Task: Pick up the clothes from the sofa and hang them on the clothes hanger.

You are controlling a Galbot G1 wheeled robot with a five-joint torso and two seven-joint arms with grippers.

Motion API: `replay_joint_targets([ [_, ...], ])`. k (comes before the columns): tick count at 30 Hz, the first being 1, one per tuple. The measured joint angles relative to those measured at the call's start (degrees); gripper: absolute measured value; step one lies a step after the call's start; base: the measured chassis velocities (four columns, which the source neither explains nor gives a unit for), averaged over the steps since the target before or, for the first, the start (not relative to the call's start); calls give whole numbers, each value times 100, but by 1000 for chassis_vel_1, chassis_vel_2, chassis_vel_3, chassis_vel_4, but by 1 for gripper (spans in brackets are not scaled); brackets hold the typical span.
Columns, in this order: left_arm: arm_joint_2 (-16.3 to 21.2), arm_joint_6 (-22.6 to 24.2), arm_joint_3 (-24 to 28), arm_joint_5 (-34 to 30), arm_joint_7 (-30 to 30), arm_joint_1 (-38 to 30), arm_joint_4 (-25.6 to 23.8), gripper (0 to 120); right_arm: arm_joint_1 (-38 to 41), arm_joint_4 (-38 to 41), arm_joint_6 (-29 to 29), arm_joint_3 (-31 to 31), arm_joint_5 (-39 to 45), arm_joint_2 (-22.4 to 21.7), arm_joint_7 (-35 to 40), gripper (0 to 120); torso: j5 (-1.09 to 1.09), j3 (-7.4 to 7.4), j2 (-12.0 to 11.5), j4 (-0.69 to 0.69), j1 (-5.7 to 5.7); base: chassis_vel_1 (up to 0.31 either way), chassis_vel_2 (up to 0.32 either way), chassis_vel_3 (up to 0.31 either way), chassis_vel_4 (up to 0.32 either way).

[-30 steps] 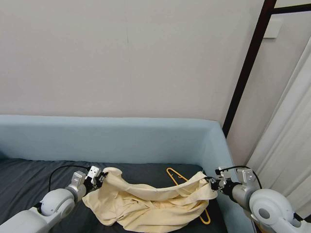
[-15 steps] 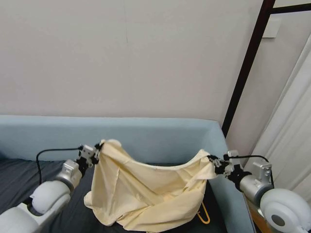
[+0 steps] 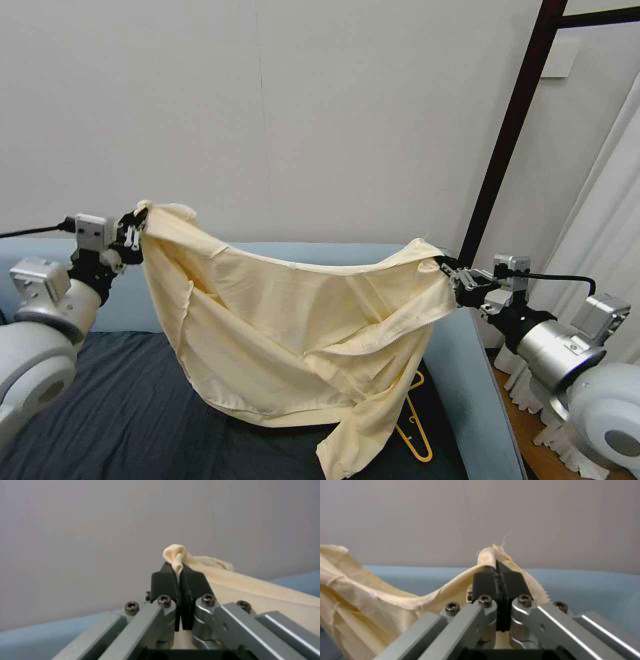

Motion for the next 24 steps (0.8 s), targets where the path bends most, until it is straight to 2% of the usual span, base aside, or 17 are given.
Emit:
replay_joint_targets([
  [1, -260, 14, -78, 301, -2, 414, -57, 0, -11, -9, -18, -125, -26, 72, -2, 0, 1, 0, 1, 1, 0, 0, 0, 0, 0],
  [3, -606, 15, -8, 688, -41, 812, -108, 0, -6, -194, -67, -326, -47, 152, -41, 0, 0, 0, 1, 1, 0, 0, 0, 0, 0],
  [4, -606, 15, -8, 688, -41, 812, -108, 0, -6, -194, -67, -326, -47, 152, -41, 0, 0, 0, 1, 1, 0, 0, 0, 0, 0],
  [7, -1145, 91, 532, 1036, -157, 1181, -204, 0, -30, -780, -131, -762, -259, 315, -244, 0, 2, 0, 1, 0, -1, 0, 0, 0, 0],
  [8, -1145, 91, 532, 1036, -157, 1181, -204, 0, -30, -780, -131, -762, -259, 315, -244, 0, 2, 0, 1, 0, -1, 0, 0, 0, 0],
  [9, -1284, 95, 746, 1138, -172, 1229, -149, 0, -32, -978, -150, -927, -326, 374, -283, 0, 4, 0, 1, 0, 0, 0, 0, 0, 0],
  [12, -1646, -124, 1343, 1575, -85, 1199, 410, 0, -63, -1566, -156, -1418, -608, 558, -469, 0, 4, 0, 0, 0, -1, 0, 0, 0, 0],
  [13, -1646, -124, 1343, 1575, -85, 1199, 410, 0, -63, -1566, -156, -1418, -608, 558, -469, 0, 4, 0, 0, 0, -1, 0, 0, 0, 0],
  [17, -1930, -627, 2274, 1716, 113, 622, 1550, 0, 81, -2715, -30, -2095, -1303, 1009, -758, 0, 3, 1, 1, -1, -1, 0, 0, 0, 0],
  [18, -1930, -627, 2274, 1716, 113, 622, 1550, 0, 81, -2715, -30, -2095, -1303, 1009, -758, 0, 3, 1, 1, -1, -1, 0, 0, 0, 0],
  [23, -2263, -1109, 3006, 1908, 268, -149, 2985, 0, 293, -3755, 187, -2592, -1897, 1593, -928, 0, 2, 2, 0, -1, 0, 0, 0, 0, 0],
  [24, -2263, -1109, 3006, 1908, 268, -149, 2985, 0, 293, -3755, 187, -2592, -1897, 1593, -928, 0, 2, 2, 0, -1, 0, 0, 0, 0, 0],
])
